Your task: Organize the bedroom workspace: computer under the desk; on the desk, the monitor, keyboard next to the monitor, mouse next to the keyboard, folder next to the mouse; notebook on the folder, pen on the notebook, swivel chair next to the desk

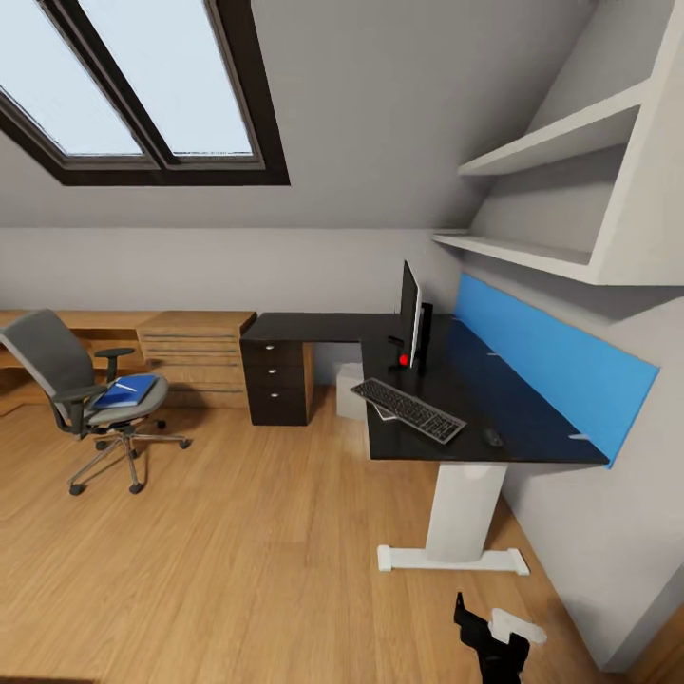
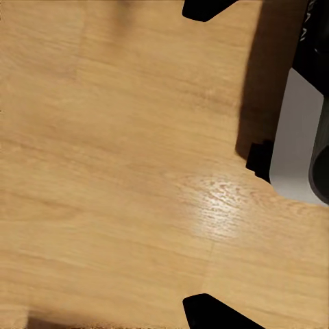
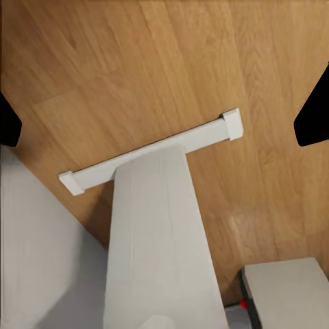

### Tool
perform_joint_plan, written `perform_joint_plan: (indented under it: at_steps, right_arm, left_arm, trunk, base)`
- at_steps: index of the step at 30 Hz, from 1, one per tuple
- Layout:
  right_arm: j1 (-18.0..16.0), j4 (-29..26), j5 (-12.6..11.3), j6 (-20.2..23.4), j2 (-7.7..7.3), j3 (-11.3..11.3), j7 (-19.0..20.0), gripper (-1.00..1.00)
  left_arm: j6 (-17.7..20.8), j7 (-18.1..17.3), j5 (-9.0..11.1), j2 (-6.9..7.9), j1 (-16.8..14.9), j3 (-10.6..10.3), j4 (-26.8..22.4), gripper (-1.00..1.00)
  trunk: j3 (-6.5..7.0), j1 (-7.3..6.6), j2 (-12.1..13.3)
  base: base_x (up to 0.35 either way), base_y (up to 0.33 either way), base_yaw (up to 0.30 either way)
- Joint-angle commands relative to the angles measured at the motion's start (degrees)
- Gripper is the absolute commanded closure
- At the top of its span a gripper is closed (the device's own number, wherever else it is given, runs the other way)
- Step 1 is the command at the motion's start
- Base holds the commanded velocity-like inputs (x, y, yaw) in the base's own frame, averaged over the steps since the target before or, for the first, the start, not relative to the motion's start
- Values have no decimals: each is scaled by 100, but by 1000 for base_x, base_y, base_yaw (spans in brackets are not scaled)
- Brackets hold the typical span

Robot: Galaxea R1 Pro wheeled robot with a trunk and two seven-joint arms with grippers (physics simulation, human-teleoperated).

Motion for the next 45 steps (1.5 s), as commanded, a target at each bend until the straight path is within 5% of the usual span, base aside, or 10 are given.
perform_joint_plan:
  at_steps: [1,3,4,9,17,28,35,45]
  right_arm:
    - [-5,-587,14,476,-163,-27,-8,-100]
    - [-6,-989,14,896,-230,-30,-13,-100]
    - [-3,-2022,10,1948,-402,-52,-25,-100]
    - [1,-3320,7,3307,-555,-70,-70,-100]
    - [-86,-4249,6,5005,-635,-74,-371,-100]
    - [-312,-3877,52,5112,-646,-29,-451,-100]
    - [-330,-3648,641,4806,-651,-27,-445,-100]
    - [-332,-3638,850,4762,-702,-45,-324,-100]
  left_arm:
    - [-2,47,60,6,-4,-45,-5,-100]
    - [-2,46,62,6,-4,-41,-5,-100]
    - [-6,49,64,-4,-4,-32,-5,-100]
    - [-28,52,68,-19,-4,-25,-5,-100]
    - [-656,76,80,-28,-4,-16,-5,-100]
    - [-1096,98,75,-21,-4,5,-5,-100]
    - [-1375,98,61,-21,-4,-21,3,-100]
    - [-1417,99,57,-20,-4,-35,12,-100]
  trunk:
    - [12,-23,37]
    - [48,-66,118]
    - [65,-88,158]
    - [155,-198,358]
    - [281,-352,639]
    - [281,-352,639]
    - [281,-352,639]
    - [281,-352,639]
  base:
    - [0,0,0]
    - [0,0,0]
    - [0,0,0]
    - [0,0,0]
    - [0,0,0]
    - [0,0,0]
    - [25,-109,0]
    - [126,-218,0]
